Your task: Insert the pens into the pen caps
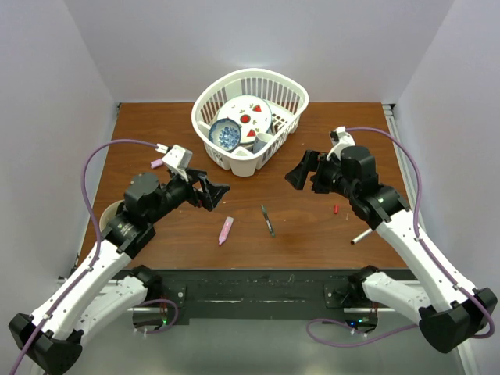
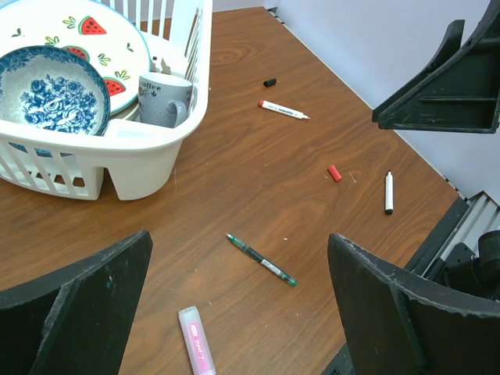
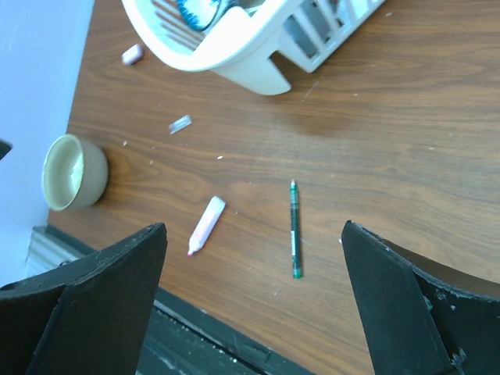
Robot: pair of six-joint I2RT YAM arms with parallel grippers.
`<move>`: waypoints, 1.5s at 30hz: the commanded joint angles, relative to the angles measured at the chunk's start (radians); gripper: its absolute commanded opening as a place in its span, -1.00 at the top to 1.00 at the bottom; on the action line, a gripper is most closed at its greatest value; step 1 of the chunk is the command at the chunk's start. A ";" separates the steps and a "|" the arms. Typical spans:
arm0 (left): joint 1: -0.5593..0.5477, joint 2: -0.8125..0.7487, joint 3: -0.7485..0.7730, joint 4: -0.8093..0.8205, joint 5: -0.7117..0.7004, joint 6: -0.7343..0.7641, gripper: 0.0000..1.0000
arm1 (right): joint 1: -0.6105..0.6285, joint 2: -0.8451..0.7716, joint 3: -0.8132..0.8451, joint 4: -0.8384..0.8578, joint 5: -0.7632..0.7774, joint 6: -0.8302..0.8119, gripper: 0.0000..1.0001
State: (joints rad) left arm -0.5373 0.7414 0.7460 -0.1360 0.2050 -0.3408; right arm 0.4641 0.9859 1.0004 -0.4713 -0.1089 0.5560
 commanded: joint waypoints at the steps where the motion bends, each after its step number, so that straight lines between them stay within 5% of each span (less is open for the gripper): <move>1: -0.001 -0.010 -0.002 0.046 -0.009 -0.006 -1.00 | 0.001 -0.013 0.040 -0.016 0.107 0.042 -0.98; 10: -0.001 -0.008 0.001 0.045 -0.009 -0.001 -1.00 | -0.001 0.095 0.122 -0.153 0.357 0.154 -0.97; 15: -0.001 -0.019 0.001 0.039 -0.012 0.002 -1.00 | -0.063 0.299 0.254 -0.262 0.492 0.154 -0.84; 22: 0.000 -0.045 0.007 0.026 -0.030 0.013 -1.00 | -0.297 0.565 0.374 -0.217 0.445 0.194 -0.55; 32: 0.000 -0.062 0.006 0.019 -0.044 0.028 -1.00 | -0.423 0.971 0.642 -0.390 0.350 0.402 -0.34; 45: 0.000 -0.059 0.006 0.021 -0.035 0.037 -1.00 | -0.446 1.074 0.722 -0.487 0.356 0.671 -0.20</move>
State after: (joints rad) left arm -0.5373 0.6834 0.7456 -0.1406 0.1741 -0.3286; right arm 0.0292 2.0655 1.6711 -0.9100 0.2184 1.0985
